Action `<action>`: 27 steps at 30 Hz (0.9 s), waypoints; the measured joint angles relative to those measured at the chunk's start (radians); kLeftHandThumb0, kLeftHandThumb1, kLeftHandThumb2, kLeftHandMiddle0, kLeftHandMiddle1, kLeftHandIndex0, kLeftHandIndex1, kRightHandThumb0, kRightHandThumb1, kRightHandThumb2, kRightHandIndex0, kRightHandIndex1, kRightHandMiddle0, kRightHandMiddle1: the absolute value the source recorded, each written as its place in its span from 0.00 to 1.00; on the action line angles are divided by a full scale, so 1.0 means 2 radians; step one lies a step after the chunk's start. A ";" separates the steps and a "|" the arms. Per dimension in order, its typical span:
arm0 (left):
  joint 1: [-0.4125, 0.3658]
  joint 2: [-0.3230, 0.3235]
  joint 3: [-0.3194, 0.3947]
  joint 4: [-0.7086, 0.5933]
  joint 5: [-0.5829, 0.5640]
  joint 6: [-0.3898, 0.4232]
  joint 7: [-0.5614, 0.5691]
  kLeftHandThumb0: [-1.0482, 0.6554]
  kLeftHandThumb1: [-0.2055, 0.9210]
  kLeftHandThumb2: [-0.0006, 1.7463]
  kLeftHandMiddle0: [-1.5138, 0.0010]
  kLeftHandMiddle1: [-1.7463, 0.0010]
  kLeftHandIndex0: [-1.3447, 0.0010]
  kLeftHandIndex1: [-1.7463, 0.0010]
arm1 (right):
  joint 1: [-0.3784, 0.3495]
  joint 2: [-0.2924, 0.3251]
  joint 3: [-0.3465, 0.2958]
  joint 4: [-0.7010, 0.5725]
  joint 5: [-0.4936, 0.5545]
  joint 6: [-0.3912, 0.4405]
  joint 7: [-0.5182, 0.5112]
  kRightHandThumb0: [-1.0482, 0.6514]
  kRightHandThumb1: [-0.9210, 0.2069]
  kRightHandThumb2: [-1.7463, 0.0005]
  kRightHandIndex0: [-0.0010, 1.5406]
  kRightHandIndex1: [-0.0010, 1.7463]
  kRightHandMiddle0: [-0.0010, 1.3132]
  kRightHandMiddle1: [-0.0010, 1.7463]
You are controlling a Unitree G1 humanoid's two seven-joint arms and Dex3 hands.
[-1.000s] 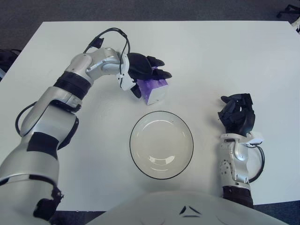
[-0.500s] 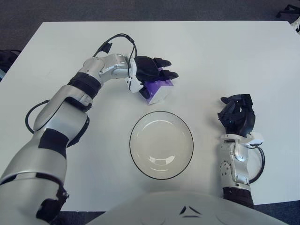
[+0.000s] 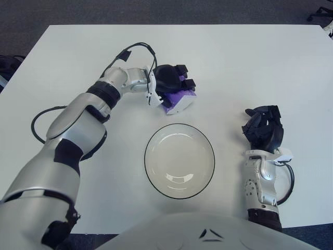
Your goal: Put the tissue paper into the plate.
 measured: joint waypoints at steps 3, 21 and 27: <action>0.002 0.000 -0.014 0.008 0.013 0.010 0.053 0.61 0.19 0.94 0.44 0.03 0.59 0.02 | 0.001 0.000 0.000 0.000 0.001 0.000 0.000 0.38 0.31 0.42 0.42 0.91 0.32 1.00; 0.005 0.001 -0.086 0.039 0.068 0.070 0.276 0.61 0.18 0.96 0.43 0.01 0.55 0.00 | 0.002 0.000 -0.002 -0.005 0.006 0.007 -0.001 0.38 0.30 0.43 0.44 0.89 0.31 1.00; -0.002 0.001 -0.099 0.042 0.069 0.072 0.282 0.61 0.20 0.95 0.44 0.01 0.56 0.00 | 0.002 0.000 -0.001 -0.006 0.006 0.008 -0.002 0.38 0.30 0.43 0.43 0.89 0.31 1.00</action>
